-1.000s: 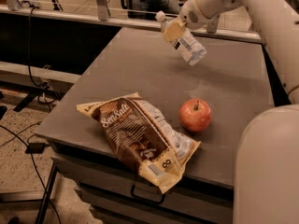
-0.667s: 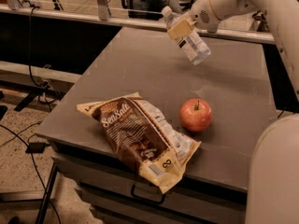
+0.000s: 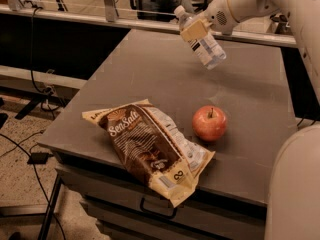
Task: Place blue plastic bottle upright
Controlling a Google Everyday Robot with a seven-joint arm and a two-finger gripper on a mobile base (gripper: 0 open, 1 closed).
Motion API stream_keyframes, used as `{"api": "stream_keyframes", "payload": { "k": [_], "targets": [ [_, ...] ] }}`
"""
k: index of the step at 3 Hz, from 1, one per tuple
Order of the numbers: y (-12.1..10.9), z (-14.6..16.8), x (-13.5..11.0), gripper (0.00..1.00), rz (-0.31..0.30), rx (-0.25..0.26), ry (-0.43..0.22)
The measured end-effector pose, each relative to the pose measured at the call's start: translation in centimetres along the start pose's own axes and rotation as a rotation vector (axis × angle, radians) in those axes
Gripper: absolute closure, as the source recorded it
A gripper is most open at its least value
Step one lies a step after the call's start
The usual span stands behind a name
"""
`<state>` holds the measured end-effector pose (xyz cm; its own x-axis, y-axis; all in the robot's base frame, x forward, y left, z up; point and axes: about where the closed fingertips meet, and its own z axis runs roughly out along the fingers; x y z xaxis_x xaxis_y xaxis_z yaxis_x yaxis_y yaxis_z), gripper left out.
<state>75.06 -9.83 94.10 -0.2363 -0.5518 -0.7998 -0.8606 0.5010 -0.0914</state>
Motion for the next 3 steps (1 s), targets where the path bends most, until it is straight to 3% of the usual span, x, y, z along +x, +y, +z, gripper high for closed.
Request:
{"api": "stream_keyframes", "payload": {
  "k": [1,2,3],
  "targets": [
    [0.0,-0.2,-0.6,1.0,-0.02,-0.044,-0.133],
    [0.0,-2.2,-1.7,1.0,-0.05,-0.088,-0.384],
    [-0.3,-5.1,-1.8,1.0,-0.071,-0.093,-0.567]
  ]
}}
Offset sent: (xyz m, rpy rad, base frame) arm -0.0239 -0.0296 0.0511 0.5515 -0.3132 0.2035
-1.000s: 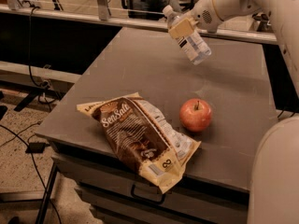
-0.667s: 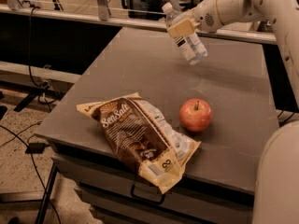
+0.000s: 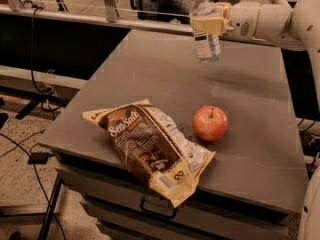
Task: Place blue plastic bottle upright
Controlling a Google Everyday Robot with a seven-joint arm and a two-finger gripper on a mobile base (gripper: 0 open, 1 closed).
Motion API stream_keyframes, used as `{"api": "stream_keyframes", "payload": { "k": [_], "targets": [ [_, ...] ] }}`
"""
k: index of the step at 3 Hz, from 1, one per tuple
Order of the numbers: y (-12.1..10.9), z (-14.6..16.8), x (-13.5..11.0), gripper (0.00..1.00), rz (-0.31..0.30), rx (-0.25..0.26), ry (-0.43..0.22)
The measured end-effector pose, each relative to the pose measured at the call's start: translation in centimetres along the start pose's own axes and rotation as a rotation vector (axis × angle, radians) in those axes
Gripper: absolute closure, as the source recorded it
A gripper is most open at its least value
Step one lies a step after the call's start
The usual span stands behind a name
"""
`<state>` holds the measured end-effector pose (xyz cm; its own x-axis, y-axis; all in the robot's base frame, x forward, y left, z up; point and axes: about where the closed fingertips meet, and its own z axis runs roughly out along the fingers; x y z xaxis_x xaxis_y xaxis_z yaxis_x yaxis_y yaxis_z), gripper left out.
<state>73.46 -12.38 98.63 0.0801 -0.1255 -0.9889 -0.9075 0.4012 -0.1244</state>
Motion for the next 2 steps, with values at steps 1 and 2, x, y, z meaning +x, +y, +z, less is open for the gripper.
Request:
{"api": "stream_keyframes", "payload": {
  "k": [1,2],
  "targets": [
    [-0.1,-1.6,-0.6,1.0,-0.013,0.008,-0.077],
    [-0.4,-3.5,-0.6,1.0,-0.021,0.023,-0.108]
  ]
}}
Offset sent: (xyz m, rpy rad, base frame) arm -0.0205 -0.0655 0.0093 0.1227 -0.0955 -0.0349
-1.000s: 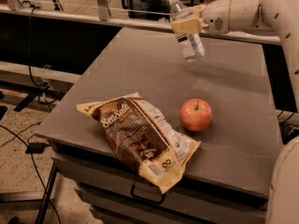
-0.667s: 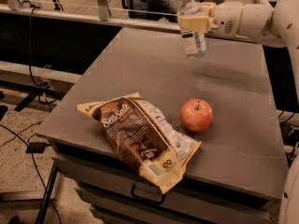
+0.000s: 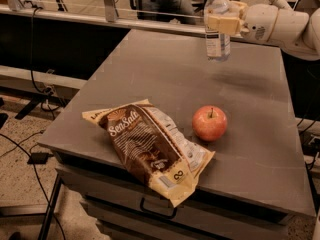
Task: Place blue plastic bottle upright
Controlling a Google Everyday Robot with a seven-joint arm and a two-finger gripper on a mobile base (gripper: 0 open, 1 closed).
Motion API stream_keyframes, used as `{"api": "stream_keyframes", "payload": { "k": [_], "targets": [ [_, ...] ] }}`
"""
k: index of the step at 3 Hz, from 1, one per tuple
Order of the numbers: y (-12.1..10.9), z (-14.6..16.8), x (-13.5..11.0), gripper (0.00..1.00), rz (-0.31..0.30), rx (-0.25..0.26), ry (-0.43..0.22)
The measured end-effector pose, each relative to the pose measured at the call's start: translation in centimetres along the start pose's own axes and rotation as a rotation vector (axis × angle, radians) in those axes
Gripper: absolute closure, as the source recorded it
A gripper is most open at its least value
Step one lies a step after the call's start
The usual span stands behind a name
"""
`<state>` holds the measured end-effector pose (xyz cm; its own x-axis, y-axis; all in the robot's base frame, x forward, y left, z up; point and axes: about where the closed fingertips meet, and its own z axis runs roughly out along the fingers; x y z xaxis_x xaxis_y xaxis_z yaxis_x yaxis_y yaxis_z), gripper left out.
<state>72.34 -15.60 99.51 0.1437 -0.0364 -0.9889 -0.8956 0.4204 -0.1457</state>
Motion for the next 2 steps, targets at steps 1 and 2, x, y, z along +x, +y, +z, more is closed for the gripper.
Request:
{"api": "stream_keyframes", "payload": {
  "k": [1,2],
  "targets": [
    [-0.6,-3.2,1.1,1.0,-0.011,0.024,-0.031],
    [-0.9,-4.9,1.5,1.0,-0.022,0.044,-0.025]
  ]
}}
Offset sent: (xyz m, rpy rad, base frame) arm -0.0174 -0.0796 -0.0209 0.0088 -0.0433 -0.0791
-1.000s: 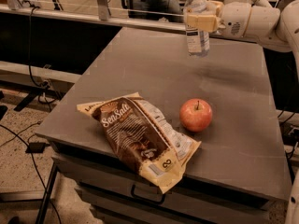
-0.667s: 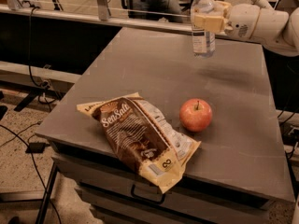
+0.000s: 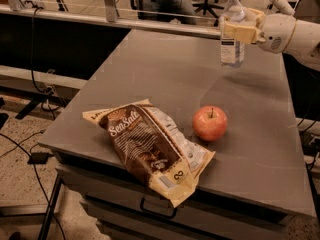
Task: Place blue plastic bottle upright
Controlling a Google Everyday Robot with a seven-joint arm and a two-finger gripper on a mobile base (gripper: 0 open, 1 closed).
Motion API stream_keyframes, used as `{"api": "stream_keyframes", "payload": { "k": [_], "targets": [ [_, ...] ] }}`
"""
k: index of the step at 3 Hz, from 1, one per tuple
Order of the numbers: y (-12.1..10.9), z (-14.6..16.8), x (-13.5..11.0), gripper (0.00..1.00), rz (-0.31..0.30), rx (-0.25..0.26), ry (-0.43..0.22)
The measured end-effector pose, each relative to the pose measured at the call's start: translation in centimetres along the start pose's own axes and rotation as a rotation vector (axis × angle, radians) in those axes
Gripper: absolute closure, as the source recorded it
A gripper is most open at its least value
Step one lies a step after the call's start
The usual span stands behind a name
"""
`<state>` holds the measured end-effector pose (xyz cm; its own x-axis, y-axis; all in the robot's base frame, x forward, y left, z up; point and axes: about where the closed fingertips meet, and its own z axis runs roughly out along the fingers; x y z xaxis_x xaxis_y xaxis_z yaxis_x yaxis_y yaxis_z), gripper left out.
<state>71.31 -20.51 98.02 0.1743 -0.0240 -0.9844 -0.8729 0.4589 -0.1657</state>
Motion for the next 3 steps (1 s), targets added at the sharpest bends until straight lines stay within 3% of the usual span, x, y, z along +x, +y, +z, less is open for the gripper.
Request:
{"api": "stream_keyframes", "payload": {
  "k": [1,2,3],
  "targets": [
    [-0.57,-2.1,0.46,1.0,-0.007,0.061,0.013],
    [-0.69,-2.06,0.67,1.0,-0.002,0.071,0.014],
    [-0.55,-1.73,0.99,1.0,0.026,0.047,-0.033]
  ]
}}
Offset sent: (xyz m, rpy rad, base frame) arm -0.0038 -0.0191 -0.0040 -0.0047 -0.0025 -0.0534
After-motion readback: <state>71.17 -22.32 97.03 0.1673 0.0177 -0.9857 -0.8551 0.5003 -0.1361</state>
